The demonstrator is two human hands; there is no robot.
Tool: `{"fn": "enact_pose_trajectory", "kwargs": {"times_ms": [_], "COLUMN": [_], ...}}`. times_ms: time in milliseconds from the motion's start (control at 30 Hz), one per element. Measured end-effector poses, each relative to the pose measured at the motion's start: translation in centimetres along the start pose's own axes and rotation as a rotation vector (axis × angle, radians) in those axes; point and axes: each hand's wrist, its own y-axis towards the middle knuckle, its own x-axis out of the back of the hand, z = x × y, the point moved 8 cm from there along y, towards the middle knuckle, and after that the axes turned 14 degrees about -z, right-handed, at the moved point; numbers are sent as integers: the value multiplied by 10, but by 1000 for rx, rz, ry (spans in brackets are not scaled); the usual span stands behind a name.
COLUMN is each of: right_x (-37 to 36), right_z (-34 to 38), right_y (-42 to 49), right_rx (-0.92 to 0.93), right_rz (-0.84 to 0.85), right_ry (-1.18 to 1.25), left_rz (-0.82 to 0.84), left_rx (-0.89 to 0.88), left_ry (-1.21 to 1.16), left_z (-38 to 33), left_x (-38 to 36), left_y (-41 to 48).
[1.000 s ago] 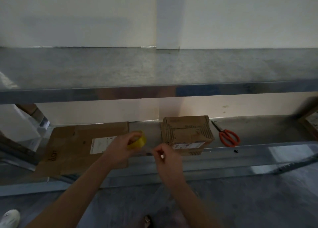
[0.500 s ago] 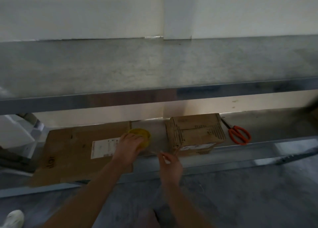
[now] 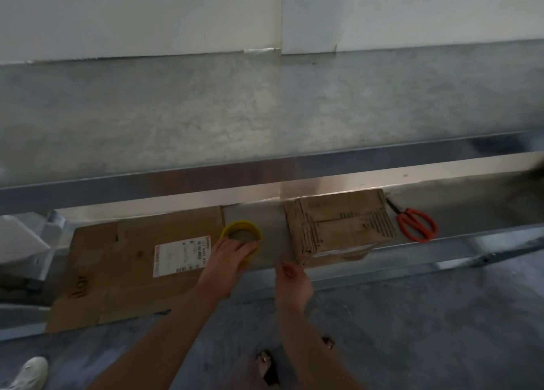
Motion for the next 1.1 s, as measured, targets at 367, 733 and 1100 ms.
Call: {"fn": "enact_pose_trajectory", "kwargs": {"times_ms": [367, 733, 1100], "right_x": [16, 144, 162], "right_z": [-11, 110, 115], "right_y": [-15, -16, 122], "right_rx": [68, 1219, 784], "right_rz": [65, -94, 396], "right_ry": [88, -261, -331], "left_rz": [88, -174, -153], "left_rx": [-27, -7, 339], "left_ry": [72, 50, -297], "left_z": [-6, -97, -158], "left_x": [-2, 61, 19], "left_y": [-2, 14, 43]}}
